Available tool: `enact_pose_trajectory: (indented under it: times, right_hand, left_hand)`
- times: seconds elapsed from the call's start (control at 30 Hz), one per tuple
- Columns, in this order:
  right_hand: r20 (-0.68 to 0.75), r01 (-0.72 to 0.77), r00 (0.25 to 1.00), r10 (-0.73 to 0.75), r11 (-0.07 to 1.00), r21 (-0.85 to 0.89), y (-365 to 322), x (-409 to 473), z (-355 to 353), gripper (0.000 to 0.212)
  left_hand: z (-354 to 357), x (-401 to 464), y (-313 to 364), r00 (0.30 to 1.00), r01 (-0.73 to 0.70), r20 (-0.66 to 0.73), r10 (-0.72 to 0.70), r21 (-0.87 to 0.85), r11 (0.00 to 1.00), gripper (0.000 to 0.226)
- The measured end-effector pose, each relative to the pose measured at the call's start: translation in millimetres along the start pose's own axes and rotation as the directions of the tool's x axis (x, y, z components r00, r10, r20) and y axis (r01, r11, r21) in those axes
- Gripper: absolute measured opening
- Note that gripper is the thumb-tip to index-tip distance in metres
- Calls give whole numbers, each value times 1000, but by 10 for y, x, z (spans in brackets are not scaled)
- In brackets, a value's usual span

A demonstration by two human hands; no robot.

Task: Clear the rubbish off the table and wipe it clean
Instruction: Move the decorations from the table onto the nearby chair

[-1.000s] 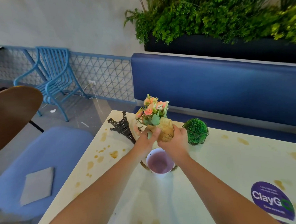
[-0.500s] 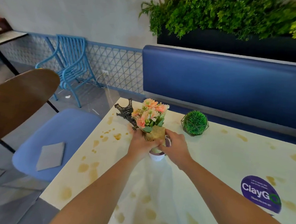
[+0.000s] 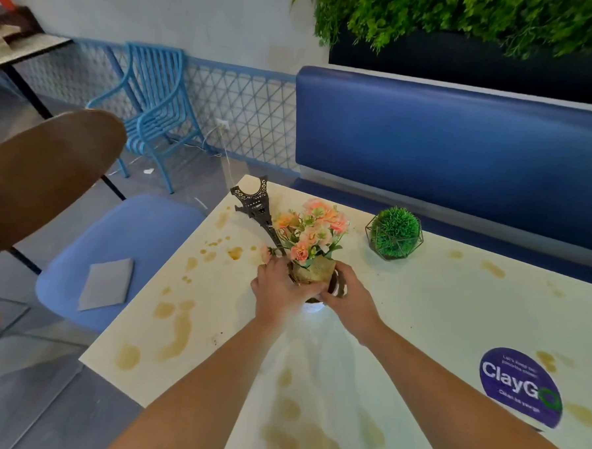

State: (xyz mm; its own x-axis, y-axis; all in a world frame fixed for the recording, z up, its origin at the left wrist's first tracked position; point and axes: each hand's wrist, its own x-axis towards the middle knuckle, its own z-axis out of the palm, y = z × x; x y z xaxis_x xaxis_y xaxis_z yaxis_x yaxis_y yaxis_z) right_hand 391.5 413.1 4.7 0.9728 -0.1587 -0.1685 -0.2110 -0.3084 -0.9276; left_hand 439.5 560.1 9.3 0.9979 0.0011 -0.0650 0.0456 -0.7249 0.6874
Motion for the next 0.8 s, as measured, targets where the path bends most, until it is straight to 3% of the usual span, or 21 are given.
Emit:
enact_pose_trajectory:
  times: [0.23,0.4,0.47,0.6,0.8]
  right_hand:
    - [57,-3,998,-1,997,73,40,-21,24,52]
    - [112,-137,987,116,971,198,86,4,66,88]
    - [176,-177,973,146,969,171,127,18,65,100]
    - [202,-210,960,196,977,50,182,21,60,86]
    - [133,-98,987,91,994,46,13,48,78,77]
  left_hand:
    - [26,-121,-7,999,16,-42,-17,-35,999,81]
    - [120,-149,-76,1000,13,4,-12,-194,981,74]
    - [151,-176,-171,997,-43,52,51,-145,988,73]
    - [175,-193,-255,995,-71,54,82,-168,983,77]
    - [18,-93,-363,987,-73,113,115,-328,942,66]
